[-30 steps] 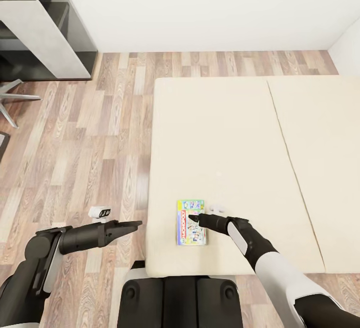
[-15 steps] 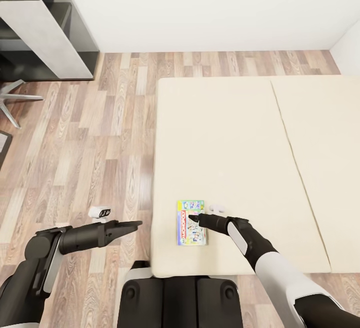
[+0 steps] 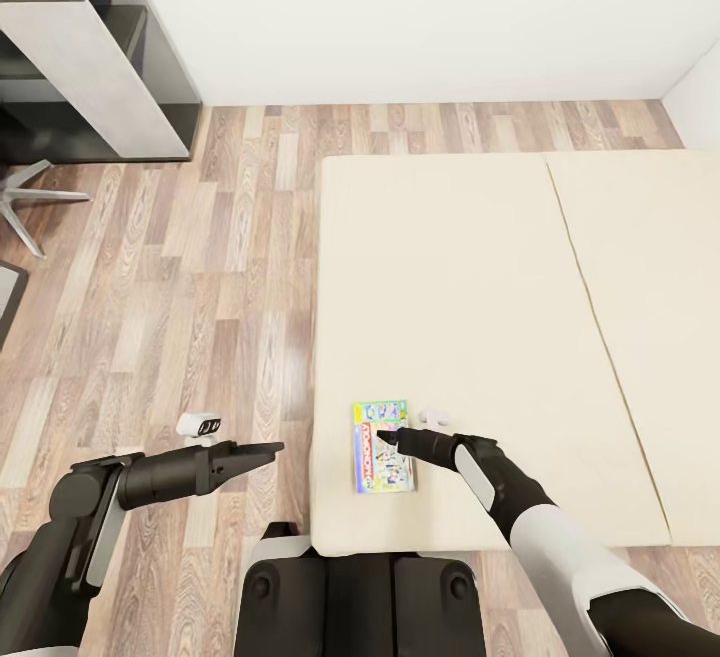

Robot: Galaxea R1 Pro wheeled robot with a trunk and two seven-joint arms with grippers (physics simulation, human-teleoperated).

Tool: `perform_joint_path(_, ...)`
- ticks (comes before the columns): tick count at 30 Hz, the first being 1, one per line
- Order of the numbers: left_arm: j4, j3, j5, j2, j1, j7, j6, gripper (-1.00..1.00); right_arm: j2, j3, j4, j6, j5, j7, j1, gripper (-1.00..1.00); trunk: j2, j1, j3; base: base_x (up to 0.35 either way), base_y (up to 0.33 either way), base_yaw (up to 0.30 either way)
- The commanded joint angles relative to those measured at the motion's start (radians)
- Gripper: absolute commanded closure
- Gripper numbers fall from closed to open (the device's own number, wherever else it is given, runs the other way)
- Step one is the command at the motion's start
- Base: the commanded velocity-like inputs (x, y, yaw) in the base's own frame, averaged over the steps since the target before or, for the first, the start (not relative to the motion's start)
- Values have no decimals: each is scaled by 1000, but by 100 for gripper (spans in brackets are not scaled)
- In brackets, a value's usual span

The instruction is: Put all the toys in the child's room - the three board games (two on the bed and one on the table), the two jigsaw puzzles on the table, and the tennis ball on the table - inside the toy box on the table in the child's room.

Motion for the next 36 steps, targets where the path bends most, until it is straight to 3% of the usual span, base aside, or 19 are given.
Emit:
perform_joint_path(1, 0, 0, -1, 0, 0, -4, 11, -100, 0, 2, -1, 6, -5, -1, 0, -100, -1, 1, -1, 0, 2, 0)
perform_joint_path(6, 0, 0, -1, 1, 0, -4, 11, -100, -1, 3, -1, 5, -5, 0, 0, -100, -1, 1, -1, 0, 1, 0)
perform_joint_path(15, 0, -1, 7, 26, 0, -4, 11, -100, -2, 2, -1, 5, -11, 1, 0, -100, -1, 1, -1, 0, 0, 0)
perform_joint_path(36, 0, -1, 7, 26, 0, -4, 11, -100, -1, -2, -1, 15, -19, 4, 0, -100, -1, 1, -1, 0, 0, 0)
